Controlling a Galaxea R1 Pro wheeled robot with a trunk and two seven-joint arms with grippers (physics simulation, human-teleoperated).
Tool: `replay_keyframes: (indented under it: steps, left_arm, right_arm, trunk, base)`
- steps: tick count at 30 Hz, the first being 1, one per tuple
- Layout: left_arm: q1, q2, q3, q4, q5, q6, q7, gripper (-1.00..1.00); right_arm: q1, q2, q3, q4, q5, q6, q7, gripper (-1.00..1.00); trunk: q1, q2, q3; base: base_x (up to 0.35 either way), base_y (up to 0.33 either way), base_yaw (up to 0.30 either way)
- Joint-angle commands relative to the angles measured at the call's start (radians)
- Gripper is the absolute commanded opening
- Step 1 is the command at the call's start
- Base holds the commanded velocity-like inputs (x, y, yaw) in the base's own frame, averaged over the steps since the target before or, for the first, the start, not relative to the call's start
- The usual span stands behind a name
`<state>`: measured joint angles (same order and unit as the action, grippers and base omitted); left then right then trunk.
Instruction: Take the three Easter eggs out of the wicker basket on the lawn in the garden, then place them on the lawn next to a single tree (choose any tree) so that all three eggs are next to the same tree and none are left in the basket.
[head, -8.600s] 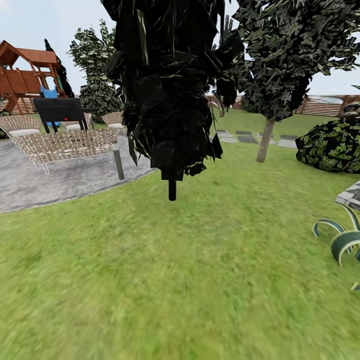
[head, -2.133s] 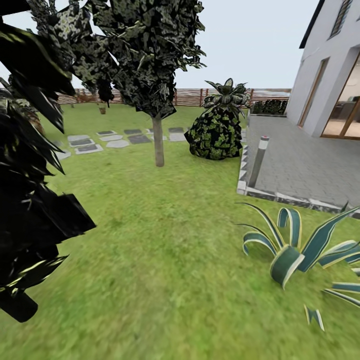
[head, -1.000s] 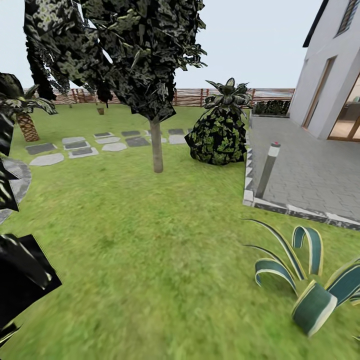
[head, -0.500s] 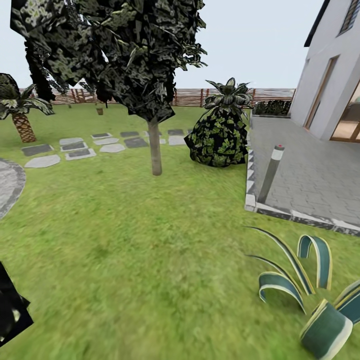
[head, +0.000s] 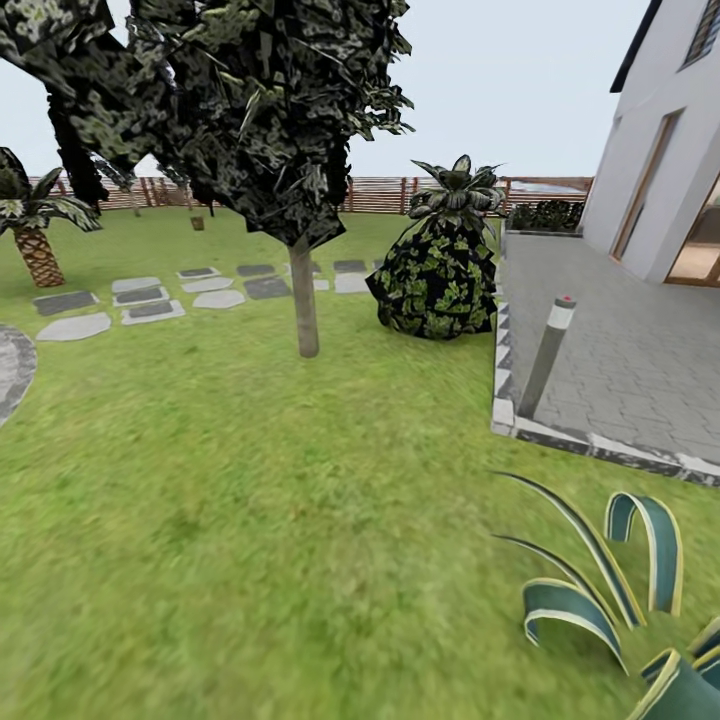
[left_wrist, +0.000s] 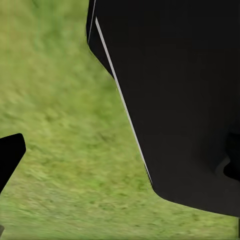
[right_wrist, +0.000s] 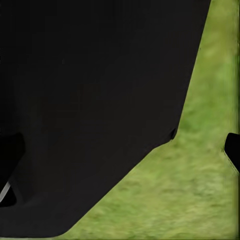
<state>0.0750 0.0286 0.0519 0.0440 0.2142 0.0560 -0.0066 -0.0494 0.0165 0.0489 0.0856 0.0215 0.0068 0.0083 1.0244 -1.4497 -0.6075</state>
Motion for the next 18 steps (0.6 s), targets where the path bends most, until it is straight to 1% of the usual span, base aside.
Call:
replay_keyframes:
  steps: [1,5,8,18]
  left_arm:
    - [0.000,0.000,0.005,-0.001,0.004,0.004,0.000,1.00]
    - [0.000,0.000,0.005,-0.001,0.005,0.004,-0.001,1.00]
    - [0.000,-0.001,0.005,-0.001,0.005,0.003,0.000,1.00]
    - [0.000,-0.001,0.004,-0.001,0.005,0.002,0.000,1.00]
  right_arm:
    - [-0.001,0.000,0.005,0.002,0.002,0.001,0.001,1.00]
    - [-0.001,0.000,0.005,0.002,0.002,0.001,0.000,1.00]
    - [-0.001,0.000,0.005,0.002,0.002,0.001,-0.002,1.00]
    - [-0.001,0.000,0.005,0.002,0.003,0.001,-0.007,1.00]
  trunk:
    - [0.001,0.000,-0.001]
    - [0.001,0.000,-0.001]
    - [0.001,0.000,-0.001]
    - [0.001,0.000,-0.001]
  base:
    - [0.320,-0.090,0.000]
    - [0.316,-0.088,0.003]
    - [0.173,-0.040,0.131]
    - [0.021,-0.005,0.244]
